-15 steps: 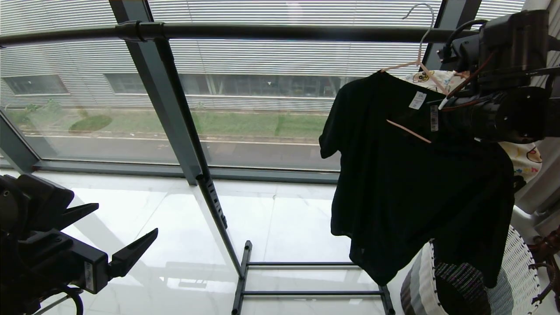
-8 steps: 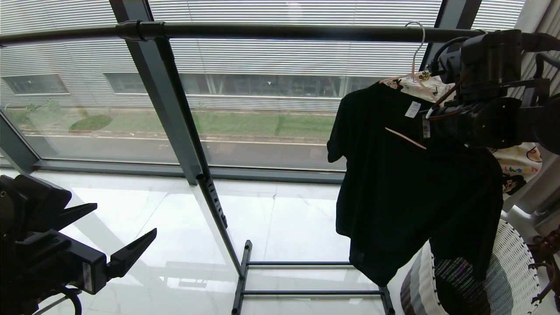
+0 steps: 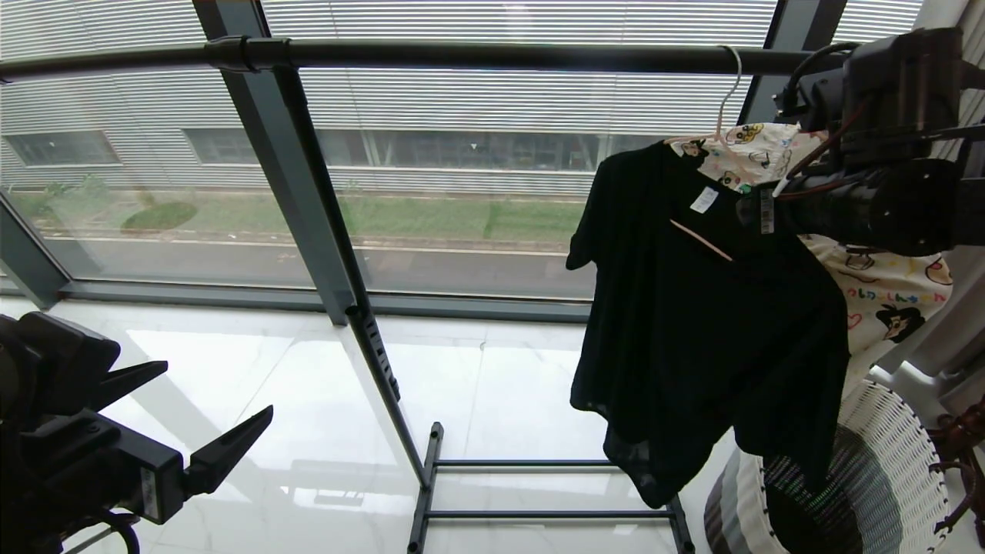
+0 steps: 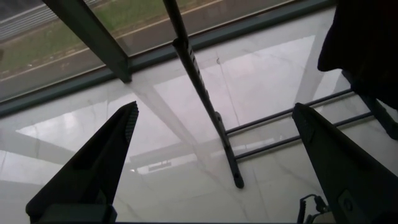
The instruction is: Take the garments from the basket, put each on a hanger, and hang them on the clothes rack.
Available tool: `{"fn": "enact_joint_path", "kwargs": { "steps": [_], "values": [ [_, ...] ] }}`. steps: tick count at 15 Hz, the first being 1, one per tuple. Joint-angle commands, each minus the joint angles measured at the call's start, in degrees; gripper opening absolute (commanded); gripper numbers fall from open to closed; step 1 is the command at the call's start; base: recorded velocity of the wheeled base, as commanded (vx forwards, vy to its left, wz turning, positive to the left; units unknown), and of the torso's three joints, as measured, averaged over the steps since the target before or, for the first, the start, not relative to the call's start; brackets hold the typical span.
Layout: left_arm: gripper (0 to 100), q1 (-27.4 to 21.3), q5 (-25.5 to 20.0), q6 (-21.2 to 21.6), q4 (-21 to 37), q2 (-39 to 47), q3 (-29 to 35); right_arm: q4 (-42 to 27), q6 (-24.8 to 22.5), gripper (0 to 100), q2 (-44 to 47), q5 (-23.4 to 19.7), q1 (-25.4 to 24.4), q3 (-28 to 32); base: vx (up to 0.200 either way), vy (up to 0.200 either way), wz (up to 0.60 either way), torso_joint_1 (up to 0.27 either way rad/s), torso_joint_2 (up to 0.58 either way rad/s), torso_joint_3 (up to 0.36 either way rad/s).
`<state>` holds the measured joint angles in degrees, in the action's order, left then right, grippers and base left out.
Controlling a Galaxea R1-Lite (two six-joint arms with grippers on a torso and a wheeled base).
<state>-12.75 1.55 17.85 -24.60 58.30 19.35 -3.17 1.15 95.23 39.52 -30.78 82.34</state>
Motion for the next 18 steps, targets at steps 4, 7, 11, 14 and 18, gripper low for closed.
{"fn": "enact_joint_path", "kwargs": {
  "steps": [4, 7, 11, 14, 18],
  "values": [
    [100, 0.80, 2.67, -0.80, 0.08, -7.06, -2.47, -2.81, -0.88, 100, -20.17, 0.03, -2.27, -7.36, 0.000, 0.000, 0.00, 0.000, 0.00, 0.000],
    [100, 1.68, 14.98, -1.50, 0.17, -20.85, -11.26, -14.85, -1.06, 100, -41.44, 0.12, -2.09, -15.54, 0.000, 0.000, 0.00, 0.000, 0.00, 0.000],
    [100, 3.26, 33.70, -1.24, 7.55, -40.63, -19.35, -34.62, -3.61, 100, -65.79, 0.12, 8.98, -20.64, 0.000, 0.000, 0.00, 0.000, 0.00, 0.000],
    [100, 3.43, 36.16, 0.08, 21.61, -52.58, -19.08, -43.76, -3.52, 100, -75.63, 0.12, 18.74, -20.72, 0.000, 0.000, 0.00, 0.000, 0.00, 0.000],
    [100, 3.43, 39.15, -1.50, 21.17, -52.76, -19.35, -46.93, -3.34, 100, -83.37, -0.23, 22.08, -23.98, 0.000, 0.000, 0.00, 0.000, 0.00, 0.000]
  ]
}}
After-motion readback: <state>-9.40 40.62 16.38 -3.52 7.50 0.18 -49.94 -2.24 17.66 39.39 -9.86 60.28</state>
